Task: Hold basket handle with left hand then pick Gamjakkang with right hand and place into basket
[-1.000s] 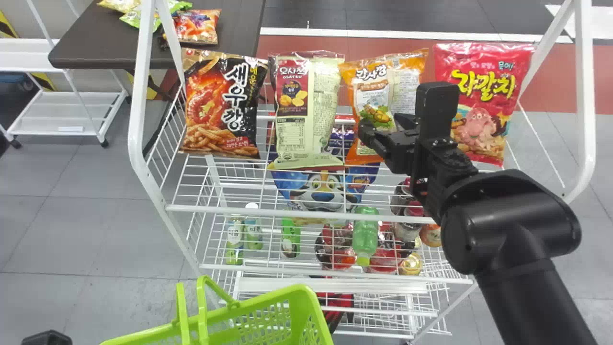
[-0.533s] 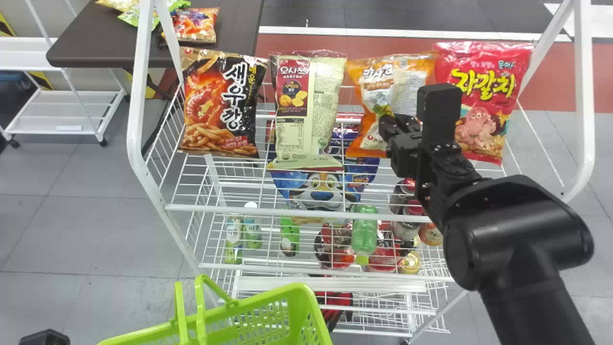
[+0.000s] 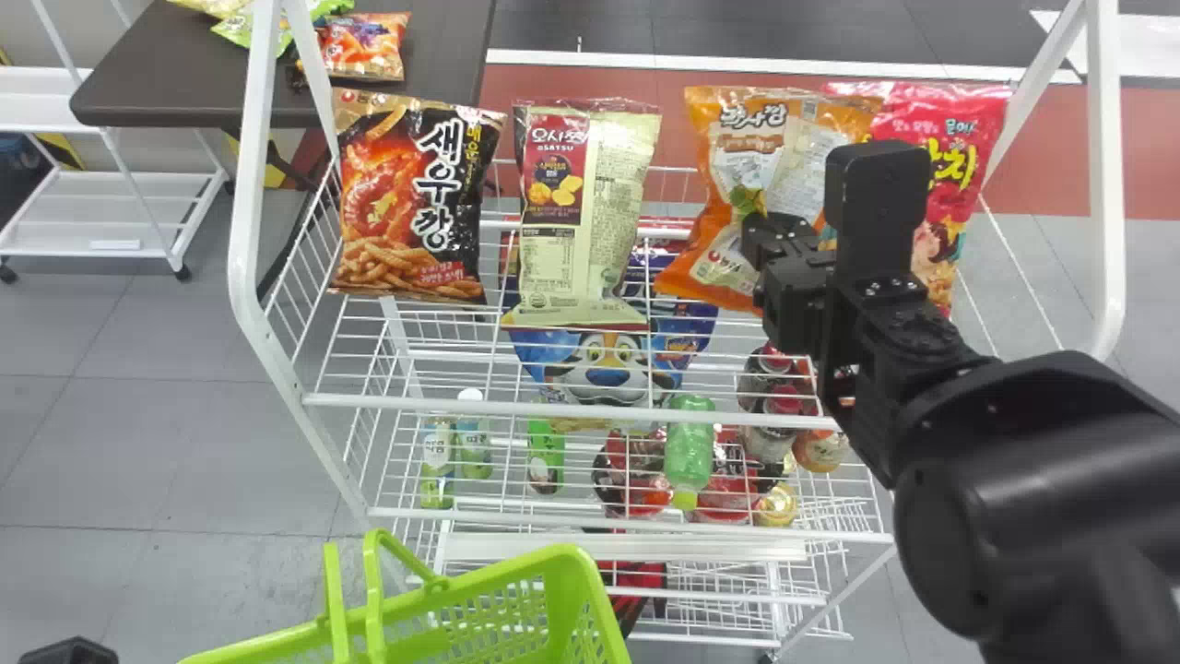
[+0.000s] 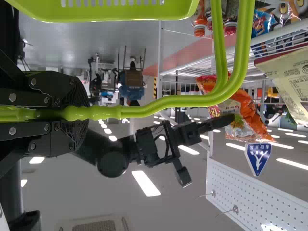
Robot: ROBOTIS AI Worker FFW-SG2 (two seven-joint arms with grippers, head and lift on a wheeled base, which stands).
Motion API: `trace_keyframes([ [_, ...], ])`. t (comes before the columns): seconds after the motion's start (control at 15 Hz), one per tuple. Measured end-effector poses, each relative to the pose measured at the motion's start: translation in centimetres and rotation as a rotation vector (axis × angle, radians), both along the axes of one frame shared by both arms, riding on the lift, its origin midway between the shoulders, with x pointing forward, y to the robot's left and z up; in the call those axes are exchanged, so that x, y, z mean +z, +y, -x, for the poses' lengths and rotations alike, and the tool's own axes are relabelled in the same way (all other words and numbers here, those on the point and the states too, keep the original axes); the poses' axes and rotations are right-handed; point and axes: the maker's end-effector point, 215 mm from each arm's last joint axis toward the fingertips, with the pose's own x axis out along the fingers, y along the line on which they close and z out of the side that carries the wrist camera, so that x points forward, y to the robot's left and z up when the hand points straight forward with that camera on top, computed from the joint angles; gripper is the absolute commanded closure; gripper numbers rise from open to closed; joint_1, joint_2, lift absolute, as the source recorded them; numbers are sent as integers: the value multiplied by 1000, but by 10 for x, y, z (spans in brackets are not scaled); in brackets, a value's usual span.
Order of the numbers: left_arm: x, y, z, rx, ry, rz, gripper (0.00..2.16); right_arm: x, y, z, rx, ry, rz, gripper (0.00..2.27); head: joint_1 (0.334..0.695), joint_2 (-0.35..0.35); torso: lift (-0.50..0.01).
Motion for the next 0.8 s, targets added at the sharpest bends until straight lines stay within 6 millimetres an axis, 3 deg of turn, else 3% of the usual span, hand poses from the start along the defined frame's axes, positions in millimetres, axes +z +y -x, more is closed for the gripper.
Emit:
trace_keyframes([
  [0.27,0,1,0,3,1,7,2145,-30,21,65,125,243,-59,2243,695,34,-18],
  [0.47,0,2,0,5,4,9,2145,-56,37,132,220,467,-111,2240,695,65,-18],
  [0.6,0,2,0,5,3,10,2145,-51,61,158,320,519,-187,2240,695,131,-18],
  [0.8,0,1,0,4,3,11,2145,-36,98,180,451,535,-280,2240,695,207,-18],
])
